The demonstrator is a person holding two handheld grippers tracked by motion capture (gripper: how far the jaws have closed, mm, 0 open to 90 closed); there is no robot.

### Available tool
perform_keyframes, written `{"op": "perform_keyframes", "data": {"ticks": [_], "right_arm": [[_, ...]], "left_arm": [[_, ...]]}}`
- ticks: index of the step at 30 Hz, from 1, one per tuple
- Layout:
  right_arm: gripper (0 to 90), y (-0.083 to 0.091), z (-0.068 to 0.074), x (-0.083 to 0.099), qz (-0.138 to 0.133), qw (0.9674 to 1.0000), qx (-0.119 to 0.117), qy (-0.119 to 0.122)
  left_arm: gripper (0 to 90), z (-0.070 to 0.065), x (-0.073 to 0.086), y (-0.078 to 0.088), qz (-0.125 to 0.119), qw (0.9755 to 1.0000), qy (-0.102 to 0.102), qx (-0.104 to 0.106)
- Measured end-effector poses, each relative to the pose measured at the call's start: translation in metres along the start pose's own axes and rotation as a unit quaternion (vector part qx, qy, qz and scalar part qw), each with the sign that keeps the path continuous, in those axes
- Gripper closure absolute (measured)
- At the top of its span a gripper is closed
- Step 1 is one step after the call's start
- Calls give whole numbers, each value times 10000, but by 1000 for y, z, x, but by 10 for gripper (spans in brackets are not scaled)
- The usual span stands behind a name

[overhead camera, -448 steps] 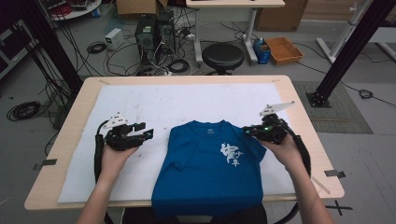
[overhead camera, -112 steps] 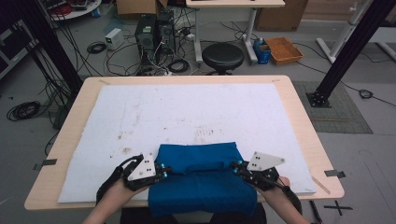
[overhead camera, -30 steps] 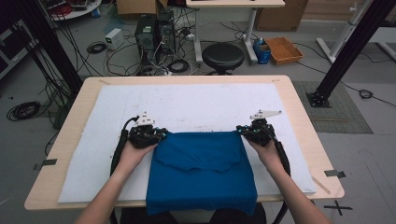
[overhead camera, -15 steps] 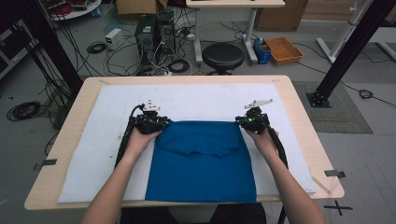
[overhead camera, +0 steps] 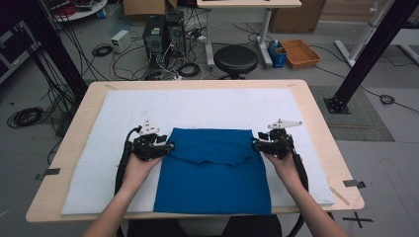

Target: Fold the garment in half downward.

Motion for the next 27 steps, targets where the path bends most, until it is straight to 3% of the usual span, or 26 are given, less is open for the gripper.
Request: {"op": "perform_keyframes", "data": {"ticks": [4,11,14,19,23,27], "right_arm": [[582,0,10,15,25,10000,-1,-87],[614,-6,19,19,185,9997,-135,-72],[708,-9,19,21,273,9994,-198,-5],[830,-11,20,23,365,9989,-247,134],[856,-10,19,21,318,9990,-268,167],[858,-5,20,18,225,9991,-298,199]], "left_arm": [[563,-1,9,-1,107,9999,94,-67],[595,-4,10,-5,171,9998,102,29],[679,-4,10,-6,184,9998,-47,56],[776,-4,12,-9,215,9997,-86,83],[864,-6,10,-8,141,9997,-160,112],[870,-6,7,-2,-8,9998,-80,164]]}}
Point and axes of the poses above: each handheld gripper's, and its own axes: y roughly backward along the jaws, x roughly out of its underside, z roughly to its left, the point moved 4 cm from there along -y, roughly forward along the jaws, and after that the axes turned 8 degrees about -x, right-handed, at the moved point
